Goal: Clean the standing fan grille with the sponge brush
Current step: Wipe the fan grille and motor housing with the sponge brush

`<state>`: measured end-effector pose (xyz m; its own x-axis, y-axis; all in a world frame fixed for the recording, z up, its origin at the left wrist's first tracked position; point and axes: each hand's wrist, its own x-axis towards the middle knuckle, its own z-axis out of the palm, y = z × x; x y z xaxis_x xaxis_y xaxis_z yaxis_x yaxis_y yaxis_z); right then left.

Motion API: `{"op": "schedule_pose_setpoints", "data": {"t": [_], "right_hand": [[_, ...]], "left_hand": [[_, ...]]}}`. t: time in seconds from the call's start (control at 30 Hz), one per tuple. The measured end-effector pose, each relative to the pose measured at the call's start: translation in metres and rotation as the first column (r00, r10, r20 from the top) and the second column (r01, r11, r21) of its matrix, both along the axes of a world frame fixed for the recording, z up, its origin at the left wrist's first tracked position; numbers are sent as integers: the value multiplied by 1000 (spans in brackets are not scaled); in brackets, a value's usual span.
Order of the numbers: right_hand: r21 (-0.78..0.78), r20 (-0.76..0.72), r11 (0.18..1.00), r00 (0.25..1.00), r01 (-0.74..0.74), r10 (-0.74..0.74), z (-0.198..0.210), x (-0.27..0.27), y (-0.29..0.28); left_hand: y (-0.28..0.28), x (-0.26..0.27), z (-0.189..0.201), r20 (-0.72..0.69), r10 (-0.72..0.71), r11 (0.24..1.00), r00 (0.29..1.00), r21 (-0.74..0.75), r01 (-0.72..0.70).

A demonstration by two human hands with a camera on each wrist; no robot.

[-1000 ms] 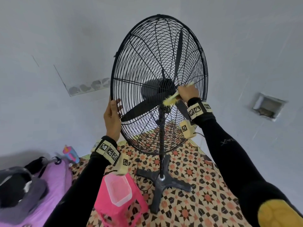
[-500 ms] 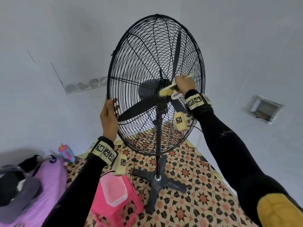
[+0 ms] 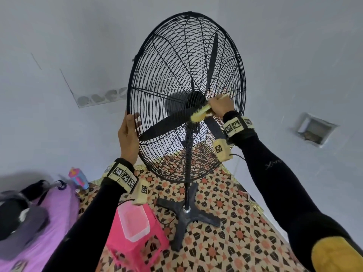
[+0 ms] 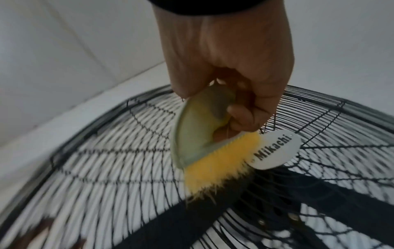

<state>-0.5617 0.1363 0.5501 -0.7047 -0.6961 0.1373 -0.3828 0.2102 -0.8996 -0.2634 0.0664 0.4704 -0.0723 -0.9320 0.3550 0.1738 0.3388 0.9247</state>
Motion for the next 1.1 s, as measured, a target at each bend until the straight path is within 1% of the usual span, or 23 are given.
{"op": "schedule_pose_setpoints", "data": {"t": [0.07, 0.1, 0.2, 0.27, 0.33, 0.4, 0.43, 0.47, 0.5, 0.53, 0.57, 0.6, 0.7, 0.73, 0.77, 0.83, 0.87, 0.9, 0.93, 0.97, 1.03, 1.07, 1.1], "right_hand": [[-128, 32, 988, 996, 91, -88, 17, -8, 12], [-160, 22, 977, 990, 142, -140, 21, -11, 17], [-86, -45, 977, 978, 197, -202, 10, -10, 22], [-102, 46, 983, 988, 151, -146, -11, -3, 16], [-173, 133, 985, 991, 24, -1, -28, 6, 12], [-218, 217, 970, 964, -103, 151, -40, 7, 11], [-243, 277, 966, 948, -89, 157, -43, 2, 11], [-259, 329, 966, 939, -15, 102, -45, -5, 12], [-257, 328, 962, 945, 94, -5, -45, -12, 13], [-243, 301, 951, 947, 190, -112, -46, -15, 14], [-236, 273, 948, 951, 213, -146, -49, -16, 14], [-247, 261, 954, 960, 170, -103, -52, -9, 13], [-238, 157, 958, 967, -159, 200, -67, 18, 12], [-233, 130, 949, 960, -213, 247, -69, 21, 14], [-250, 136, 950, 964, -188, 227, -69, 20, 16], [-312, 258, 950, 964, 26, 59, -64, 8, 15], [-326, 329, 936, 944, 132, -19, -61, 4, 14], [-332, 362, 926, 931, 180, -51, -60, 4, 13], [-331, 348, 930, 937, 162, -39, -60, 11, 12], [-329, 301, 941, 953, 84, 20, -61, 23, 13], [-293, 165, 944, 964, -153, 208, -70, 51, 18], [-277, 113, 933, 956, -230, 270, -73, 59, 24], [-294, 100, 929, 959, -225, 264, -71, 61, 29]], "left_hand": [[2, -1, 1, 7, 3, 1000, 1000, -11, -3], [3, -1, 0, 8, 5, 1000, 1000, -16, -5], [5, 0, 0, 20, 5, 1000, 1000, -18, -5], [5, -2, 1, 21, 16, 1000, 1000, -23, -15], [4, -3, 1, 3, 37, 999, 999, -31, -36], [3, -4, -1, -19, 52, 998, 998, -35, -52], [4, -4, -1, -22, 50, 998, 999, -33, -51], [5, -5, -1, -16, 51, 998, 999, -27, -51], [6, -6, 0, -7, 55, 998, 998, -23, -56], [7, -6, 1, -1, 61, 998, 998, -20, -61], [9, -7, 2, -3, 66, 998, 998, -23, -66], [9, -8, 3, -10, 70, 997, 997, -26, -71], [9, -9, 3, -51, 85, 996, 995, -11, -85], [9, -9, 2, -56, 84, 996, 995, -6, -84], [9, -8, 2, -47, 80, 997, 996, -8, -80], [9, -7, 3, -16, 67, 998, 998, -21, -67], [10, -7, 3, -4, 63, 998, 998, -28, -63], [9, -7, 3, 4, 61, 998, 998, -35, -61], [9, -7, 3, 4, 59, 997, 998, -40, -59], [8, -8, 3, -5, 60, 997, 998, -42, -60], [5, -6, 0, -30, 50, 998, 998, -42, -51], [4, -4, -1, -33, 31, 999, 999, -38, -33], [3, -2, -2, -32, 0, 999, 999, -36, -1]]}}
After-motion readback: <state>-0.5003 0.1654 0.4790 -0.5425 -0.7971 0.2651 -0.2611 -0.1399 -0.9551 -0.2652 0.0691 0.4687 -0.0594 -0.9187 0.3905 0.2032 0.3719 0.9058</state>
